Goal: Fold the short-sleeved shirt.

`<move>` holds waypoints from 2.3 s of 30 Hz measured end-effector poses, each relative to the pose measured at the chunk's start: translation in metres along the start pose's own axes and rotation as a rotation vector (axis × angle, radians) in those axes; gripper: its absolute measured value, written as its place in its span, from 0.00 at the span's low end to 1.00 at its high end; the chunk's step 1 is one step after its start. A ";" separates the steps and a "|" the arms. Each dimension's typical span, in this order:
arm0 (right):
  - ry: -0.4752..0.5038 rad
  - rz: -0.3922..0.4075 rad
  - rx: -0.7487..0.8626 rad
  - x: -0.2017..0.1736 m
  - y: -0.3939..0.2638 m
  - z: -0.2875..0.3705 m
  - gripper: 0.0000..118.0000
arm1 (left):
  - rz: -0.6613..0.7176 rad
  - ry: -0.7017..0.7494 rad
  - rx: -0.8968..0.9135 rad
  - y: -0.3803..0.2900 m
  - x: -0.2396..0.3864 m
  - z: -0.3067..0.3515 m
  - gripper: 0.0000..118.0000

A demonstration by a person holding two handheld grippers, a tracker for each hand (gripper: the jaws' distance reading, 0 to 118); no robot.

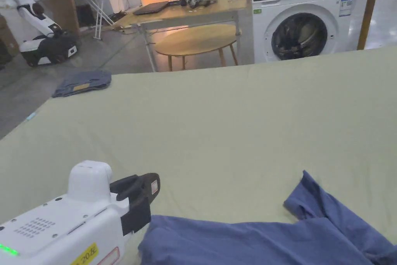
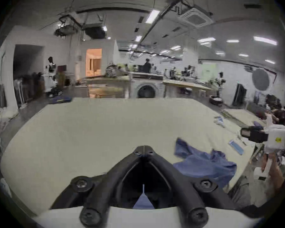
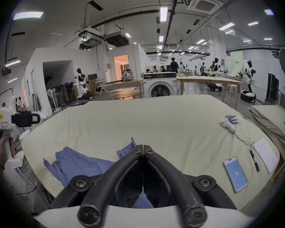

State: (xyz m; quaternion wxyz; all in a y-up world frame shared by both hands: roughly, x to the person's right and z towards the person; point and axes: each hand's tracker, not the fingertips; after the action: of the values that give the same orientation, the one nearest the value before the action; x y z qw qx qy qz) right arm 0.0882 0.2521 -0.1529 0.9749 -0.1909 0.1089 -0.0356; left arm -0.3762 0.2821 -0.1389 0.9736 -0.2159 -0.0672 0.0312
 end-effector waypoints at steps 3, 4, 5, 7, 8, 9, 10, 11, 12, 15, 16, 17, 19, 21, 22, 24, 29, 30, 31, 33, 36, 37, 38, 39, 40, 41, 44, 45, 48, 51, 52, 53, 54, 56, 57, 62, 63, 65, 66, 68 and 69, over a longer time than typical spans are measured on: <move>0.000 -0.003 -0.020 0.001 -0.006 0.000 0.00 | 0.070 -0.025 -0.127 0.001 -0.027 -0.022 0.07; 0.000 -0.003 -0.028 0.002 -0.009 0.001 0.00 | 0.099 -0.021 -0.177 -0.001 -0.036 -0.034 0.07; -0.002 -0.002 -0.033 0.002 -0.011 0.002 0.00 | 0.125 -0.024 -0.262 -0.002 -0.054 -0.053 0.19; -0.005 -0.011 -0.043 0.004 -0.016 0.002 0.00 | 0.100 0.007 -0.402 -0.013 -0.064 -0.087 0.31; -0.007 -0.018 -0.050 0.005 -0.017 0.003 0.00 | 0.031 0.052 -0.426 -0.022 -0.066 -0.104 0.32; -0.008 -0.026 -0.057 0.007 -0.018 0.003 0.00 | 0.010 0.085 -0.464 -0.028 -0.064 -0.126 0.32; -0.009 -0.032 -0.062 0.009 -0.019 0.003 0.00 | 0.014 0.063 -0.497 -0.036 -0.069 -0.142 0.32; -0.012 -0.034 -0.065 0.010 -0.020 0.004 0.00 | 0.046 0.037 -0.539 -0.044 -0.075 -0.158 0.32; -0.021 -0.037 -0.067 0.012 -0.021 0.006 0.00 | 0.085 0.026 -0.599 -0.051 -0.081 -0.175 0.32; -0.049 -0.046 -0.072 0.020 -0.024 0.011 0.00 | 0.145 0.035 -0.670 -0.070 -0.088 -0.207 0.27; -0.058 -0.051 -0.075 0.023 -0.025 0.013 0.00 | 0.163 0.032 -0.684 -0.074 -0.090 -0.213 0.23; -0.070 -0.061 -0.083 0.026 -0.026 0.014 0.00 | 0.165 0.034 -0.666 -0.074 -0.091 -0.212 0.14; -0.089 -0.077 -0.094 0.032 -0.031 0.018 0.00 | 0.139 0.033 -0.652 -0.069 -0.088 -0.212 0.00; -0.103 -0.113 -0.120 0.039 -0.038 0.021 0.00 | 0.135 0.004 -0.673 -0.068 -0.084 -0.215 0.00; -0.107 -0.129 -0.138 0.042 -0.042 0.022 0.00 | 0.148 -0.007 -0.686 -0.070 -0.081 -0.217 0.00; -0.139 -0.145 -0.173 0.047 -0.056 0.027 0.22 | 0.027 0.043 -0.687 -0.075 -0.072 -0.222 0.00; -0.212 -0.409 -0.325 0.059 -0.097 0.021 0.50 | -0.049 0.075 -0.686 -0.077 -0.068 -0.227 0.00; -0.219 -0.473 -0.347 0.065 -0.111 0.014 0.40 | -0.052 0.079 -0.685 -0.077 -0.069 -0.227 0.00; -0.224 -0.511 -0.364 0.070 -0.122 0.007 0.26 | -0.052 0.080 -0.682 -0.078 -0.070 -0.227 0.00; -0.234 -0.518 -0.431 0.075 -0.142 -0.006 0.12 | -0.045 0.078 -0.671 -0.081 -0.051 -0.212 0.00; -0.178 -0.575 -0.437 0.073 -0.160 -0.016 0.08 | 0.009 0.067 -0.659 -0.080 -0.055 -0.208 0.00; -0.199 -0.587 -0.416 0.072 -0.159 -0.013 0.07 | 0.028 0.063 -0.652 -0.079 -0.054 -0.205 0.00; -0.200 -0.590 -0.385 0.071 -0.155 -0.009 0.06 | 0.045 0.055 -0.638 -0.081 -0.056 -0.202 0.00; -0.190 -0.589 -0.369 0.071 -0.150 -0.005 0.06 | 0.061 0.040 -0.610 -0.081 -0.058 -0.197 0.00; -0.185 -0.574 -0.341 0.068 -0.141 0.001 0.06 | 0.068 0.017 -0.552 -0.079 -0.059 -0.188 0.00; -0.164 -0.544 -0.303 0.067 -0.131 0.008 0.06 | 0.075 0.004 -0.482 -0.070 -0.059 -0.173 0.00; -0.090 -0.432 -0.212 0.059 -0.087 0.022 0.06 | 0.181 -0.054 -0.226 -0.030 -0.057 -0.110 0.00; -0.066 -0.384 -0.199 0.056 -0.068 0.020 0.06 | 0.189 -0.057 -0.168 -0.011 -0.056 -0.090 0.00; -0.065 -0.286 -0.134 0.049 -0.020 0.012 0.06 | 0.125 -0.038 0.006 0.038 -0.048 -0.029 0.00; -0.018 -0.265 -0.050 0.053 0.025 0.005 0.06 | 0.125 -0.068 0.135 0.079 -0.050 0.015 0.00; -0.014 -0.243 -0.019 0.055 0.041 0.002 0.06 | 0.126 -0.057 0.183 0.090 -0.051 0.029 0.00; -0.004 -0.208 0.009 0.055 0.058 -0.001 0.06 | 0.117 -0.049 0.231 0.101 -0.063 0.032 0.00; -0.001 -0.174 0.034 0.055 0.078 -0.004 0.06 | 0.119 -0.043 0.256 0.112 -0.065 0.041 0.00; 0.025 -0.142 0.105 0.058 0.110 -0.009 0.06 | 0.105 -0.044 0.337 0.131 -0.065 0.053 0.00; 0.031 -0.118 0.136 0.057 0.131 -0.011 0.06 | 0.107 -0.040 0.362 0.139 -0.068 0.051 0.00; 0.051 -0.022 0.242 0.049 0.213 -0.027 0.06 | 0.066 -0.022 0.446 0.189 -0.070 0.052 0.00; 0.042 -0.014 0.255 0.048 0.231 -0.033 0.06 | 0.058 -0.006 0.436 0.202 -0.070 0.049 0.00; 0.030 0.008 0.278 0.051 0.253 -0.044 0.06 | 0.020 0.031 0.447 0.219 -0.068 0.043 0.00; 0.017 0.013 0.283 0.051 0.269 -0.052 0.06 | 0.025 0.030 0.437 0.230 -0.069 0.038 0.00; 0.025 0.035 0.287 0.047 0.292 -0.070 0.06 | 0.023 0.037 0.440 0.246 -0.071 0.027 0.00; 0.018 0.035 0.284 0.047 0.301 -0.077 0.06 | 0.029 0.040 0.437 0.254 -0.073 0.022 0.00</move>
State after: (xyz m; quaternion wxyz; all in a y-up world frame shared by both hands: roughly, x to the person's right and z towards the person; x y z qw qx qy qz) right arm 0.1244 0.4974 -0.3463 0.9916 -0.0490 0.1148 -0.0354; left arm -0.4594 0.5147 -0.2352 0.9978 -0.0014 -0.0363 0.0549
